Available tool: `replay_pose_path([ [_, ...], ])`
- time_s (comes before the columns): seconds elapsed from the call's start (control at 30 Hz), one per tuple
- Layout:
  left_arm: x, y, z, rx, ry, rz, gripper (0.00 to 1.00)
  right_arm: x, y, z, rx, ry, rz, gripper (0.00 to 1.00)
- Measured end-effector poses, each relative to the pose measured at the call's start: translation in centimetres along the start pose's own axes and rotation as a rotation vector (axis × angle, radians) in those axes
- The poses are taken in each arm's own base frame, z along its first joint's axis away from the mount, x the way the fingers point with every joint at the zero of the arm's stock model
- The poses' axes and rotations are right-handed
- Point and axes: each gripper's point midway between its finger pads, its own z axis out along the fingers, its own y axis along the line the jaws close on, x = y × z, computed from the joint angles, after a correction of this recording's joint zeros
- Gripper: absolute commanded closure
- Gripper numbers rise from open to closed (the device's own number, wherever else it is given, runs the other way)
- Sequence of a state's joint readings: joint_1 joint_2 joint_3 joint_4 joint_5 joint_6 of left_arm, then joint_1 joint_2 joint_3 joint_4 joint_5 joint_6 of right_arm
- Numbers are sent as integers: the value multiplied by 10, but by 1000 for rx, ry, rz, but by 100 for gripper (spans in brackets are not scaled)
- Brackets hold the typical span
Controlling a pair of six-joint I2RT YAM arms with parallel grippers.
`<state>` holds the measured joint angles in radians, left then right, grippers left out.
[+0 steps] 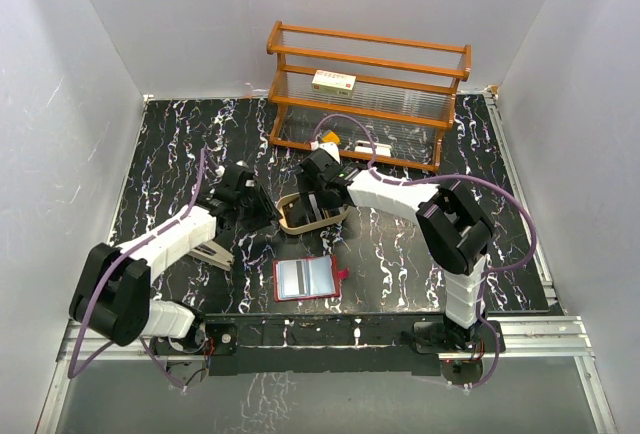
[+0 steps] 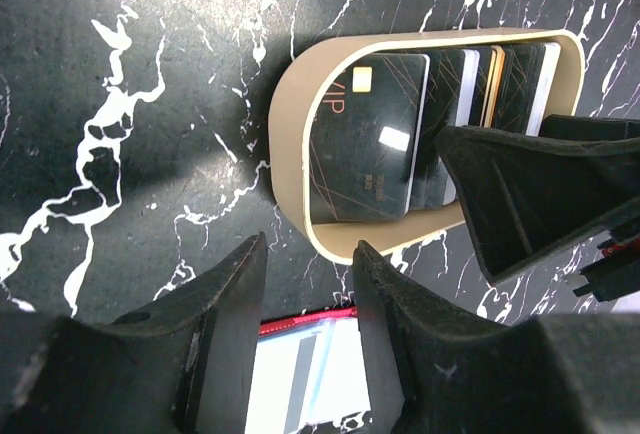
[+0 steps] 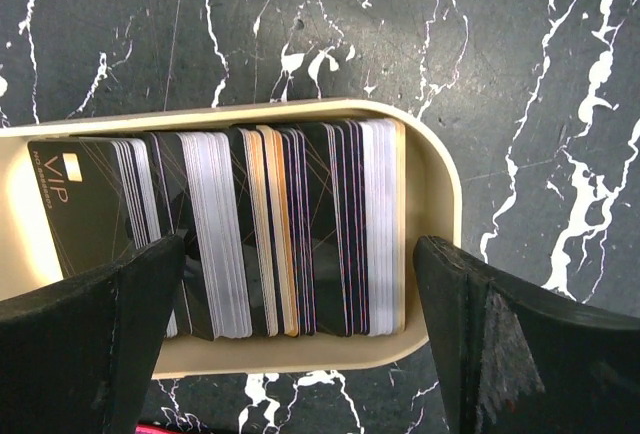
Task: Put the credit cards into the card holder
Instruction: Pick up the credit card from the storage box.
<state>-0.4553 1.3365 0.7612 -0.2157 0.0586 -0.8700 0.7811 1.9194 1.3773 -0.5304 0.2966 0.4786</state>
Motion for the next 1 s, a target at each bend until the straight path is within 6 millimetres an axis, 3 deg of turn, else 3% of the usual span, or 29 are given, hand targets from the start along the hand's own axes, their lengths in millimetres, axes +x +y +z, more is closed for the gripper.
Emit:
replay_pose_path([
  [0.3, 5, 3, 28, 8, 46, 6, 75, -3, 1, 7, -38, -10, 24, 2],
  [0.5, 10, 5, 40, 15, 75, 22, 81, -1, 7, 7, -162, -12, 69, 5],
  [0.7, 9, -1, 42, 55, 76, 49, 87, 0, 13, -13, -343, -14, 132, 7],
  [1.0, 10, -8, 46, 108, 89, 60, 88, -13, 42, -37, -530, -35, 138, 8],
])
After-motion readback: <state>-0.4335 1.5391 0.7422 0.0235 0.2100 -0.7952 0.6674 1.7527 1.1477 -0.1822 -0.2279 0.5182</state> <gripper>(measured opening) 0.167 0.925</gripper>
